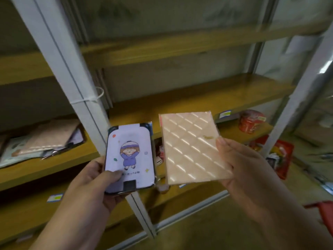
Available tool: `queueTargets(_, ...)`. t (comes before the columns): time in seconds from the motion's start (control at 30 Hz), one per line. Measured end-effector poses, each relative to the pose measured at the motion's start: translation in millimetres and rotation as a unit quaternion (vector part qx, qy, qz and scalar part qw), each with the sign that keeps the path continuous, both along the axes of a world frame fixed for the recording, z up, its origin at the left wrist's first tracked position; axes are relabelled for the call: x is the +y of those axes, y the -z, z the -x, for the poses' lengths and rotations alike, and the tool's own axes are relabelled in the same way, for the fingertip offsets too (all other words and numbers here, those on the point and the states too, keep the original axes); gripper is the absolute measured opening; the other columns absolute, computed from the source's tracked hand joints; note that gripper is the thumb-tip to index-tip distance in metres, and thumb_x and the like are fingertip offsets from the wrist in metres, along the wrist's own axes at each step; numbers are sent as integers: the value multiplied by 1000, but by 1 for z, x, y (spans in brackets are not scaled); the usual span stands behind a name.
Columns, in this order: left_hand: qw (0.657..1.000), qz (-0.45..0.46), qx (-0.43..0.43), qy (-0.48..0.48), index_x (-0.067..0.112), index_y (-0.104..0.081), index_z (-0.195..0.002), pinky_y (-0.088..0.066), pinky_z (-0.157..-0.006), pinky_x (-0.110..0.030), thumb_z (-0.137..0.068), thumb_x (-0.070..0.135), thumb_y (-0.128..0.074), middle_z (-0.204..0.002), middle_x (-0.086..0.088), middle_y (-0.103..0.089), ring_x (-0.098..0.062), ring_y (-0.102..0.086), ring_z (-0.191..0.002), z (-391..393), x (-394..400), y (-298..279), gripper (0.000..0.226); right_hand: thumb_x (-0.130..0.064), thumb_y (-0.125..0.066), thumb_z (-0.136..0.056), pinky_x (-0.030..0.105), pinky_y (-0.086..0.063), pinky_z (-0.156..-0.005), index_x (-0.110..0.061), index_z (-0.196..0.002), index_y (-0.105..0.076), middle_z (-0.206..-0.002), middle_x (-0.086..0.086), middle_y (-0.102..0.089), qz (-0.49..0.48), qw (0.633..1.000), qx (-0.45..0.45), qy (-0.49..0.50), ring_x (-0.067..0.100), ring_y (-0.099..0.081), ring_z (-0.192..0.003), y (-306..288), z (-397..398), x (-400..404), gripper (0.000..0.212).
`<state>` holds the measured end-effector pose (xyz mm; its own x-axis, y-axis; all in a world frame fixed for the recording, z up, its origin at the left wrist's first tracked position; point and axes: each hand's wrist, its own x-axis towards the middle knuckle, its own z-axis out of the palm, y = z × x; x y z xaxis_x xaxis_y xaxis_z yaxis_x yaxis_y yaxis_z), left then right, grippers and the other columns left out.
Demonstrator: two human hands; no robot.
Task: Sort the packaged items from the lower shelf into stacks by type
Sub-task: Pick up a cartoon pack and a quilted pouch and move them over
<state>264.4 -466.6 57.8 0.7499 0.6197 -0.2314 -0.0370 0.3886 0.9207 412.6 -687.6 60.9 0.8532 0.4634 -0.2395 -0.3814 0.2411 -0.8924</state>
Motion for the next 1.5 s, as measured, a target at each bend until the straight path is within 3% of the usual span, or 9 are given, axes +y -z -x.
queueTargets(0.43,995,6,62,72,20,-61,-117,-62,-76,-45,-93,9,-61,-90,-6,-79,-23,-77,-81,-240,-34,18,26,-29,-73,-76,30,-59,-61,-16,-93,-81,-96,10,-79,14,994,9,106,23,-77,-78,24,-189,-60,24)
queueTargets(0.6,992,-86,67,62,26,-52,-128,-57,-56,-23,-97,8,-58,-102,3,-76,-14,-75,-84,-332,-36,29,36,-30,-73,-80,31,-60,-65,-15,-98,-81,-100,11,-78,6,994,-14,109,24,-77,-83,27,-257,-69,25)
queueTargets(0.77,983,-133,110,61,30,-45,-142,-47,-102,-48,-99,16,-57,-121,6,-66,-18,-62,-110,-388,-22,54,47,-34,-73,-82,45,-59,-85,-15,-108,-78,-112,13,-76,23,996,3,85,33,-74,-100,44,-320,-72,33)
queueTargets(0.87,971,-182,144,50,32,-51,-135,-51,-89,-37,-98,18,-59,-117,10,-67,-12,-63,-105,-410,-16,66,41,-37,-74,-82,43,-57,-87,-18,-109,-77,-109,7,-77,59,996,1,66,28,-74,-99,48,-355,-68,34)
queueTargets(0.97,940,-280,186,50,39,-55,-124,-43,-70,-22,-98,22,-58,-112,13,-66,-6,-61,-98,-420,-18,71,32,-21,-64,-95,17,-56,-65,-13,-112,-74,-89,-8,-79,71,995,-65,31,1,-74,-81,49,-383,-64,21)
queueTargets(1.07,893,-391,221,21,48,-52,-111,-39,-64,-15,-98,20,-55,-109,18,-61,-3,-59,-96,-424,-22,71,31,-20,-64,-95,19,-57,-56,-16,-108,-72,-89,-6,-80,69,997,-44,-11,6,-76,-76,50,-412,-58,15)
queueTargets(1.2,824,-475,308,-19,29,-48,-141,-35,-69,-18,-99,17,-54,-122,7,-43,-14,-46,-105,-423,-37,70,44,-18,-66,-91,27,-60,-61,-13,-107,-72,-98,8,-80,53,995,-16,-79,21,-77,-89,57,-451,-52,17)
queueTargets(1.4,830,-482,275,-60,41,-53,-127,-36,-87,-16,-96,16,-59,-131,10,-42,-12,-43,-117,-413,-78,67,40,-16,-67,-93,34,-60,-70,-15,-104,-72,-93,5,-80,139,975,-80,-155,20,-77,-84,67,-493,-45,12)
queueTargets(1.5,823,-479,298,-71,38,-54,-135,-42,-96,-32,-97,22,-58,-134,12,-43,-14,-42,-122,-410,-97,67,41,-16,-68,-93,41,-59,-83,-13,-101,-73,-90,4,-81,194,957,-109,-185,22,-77,-84,69,-507,-33,10)
